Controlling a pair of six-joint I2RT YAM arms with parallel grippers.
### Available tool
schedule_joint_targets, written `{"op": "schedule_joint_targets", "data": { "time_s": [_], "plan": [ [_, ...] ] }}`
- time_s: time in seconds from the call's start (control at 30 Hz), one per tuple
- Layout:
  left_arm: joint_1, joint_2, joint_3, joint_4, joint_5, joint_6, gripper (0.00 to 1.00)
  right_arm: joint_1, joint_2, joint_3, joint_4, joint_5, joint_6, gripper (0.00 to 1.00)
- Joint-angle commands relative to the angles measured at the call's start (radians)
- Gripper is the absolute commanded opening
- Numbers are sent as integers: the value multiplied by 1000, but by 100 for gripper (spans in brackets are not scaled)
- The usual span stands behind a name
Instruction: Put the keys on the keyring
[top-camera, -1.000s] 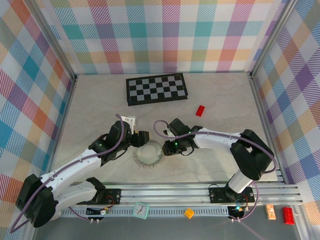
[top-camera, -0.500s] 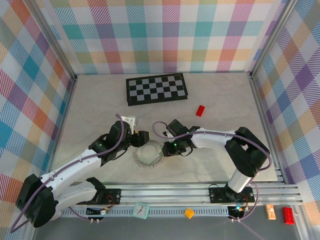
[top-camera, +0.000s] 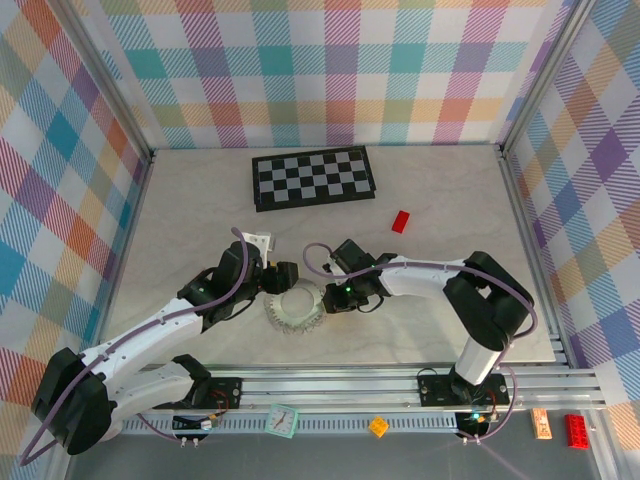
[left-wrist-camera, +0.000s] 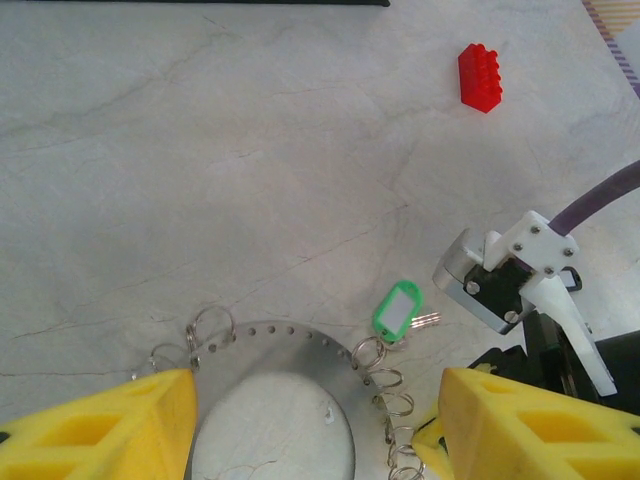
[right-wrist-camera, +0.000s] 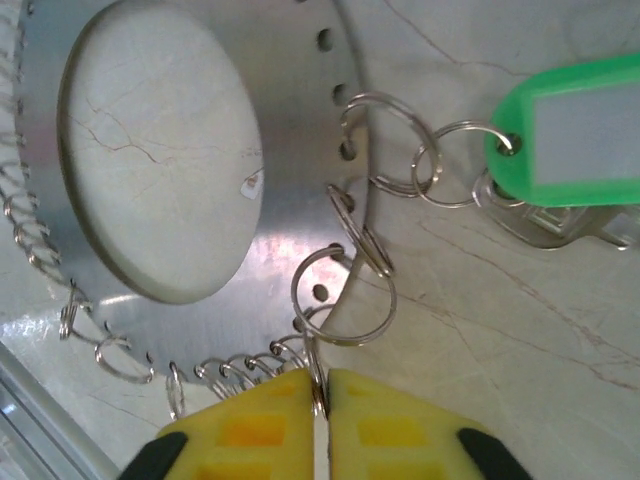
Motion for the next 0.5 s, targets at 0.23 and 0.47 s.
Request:
{"op": "schedule_joint_targets", "data": {
  "time_s": [0.23,0.47],
  "plan": [
    [9,-46,0,-14,-46,4,63,-3,-141,32,-188,130,-265,0],
    [8,-94,-15,-40,-121,20,63,9,-89,65,-229,111,-360,0]
  ]
}}
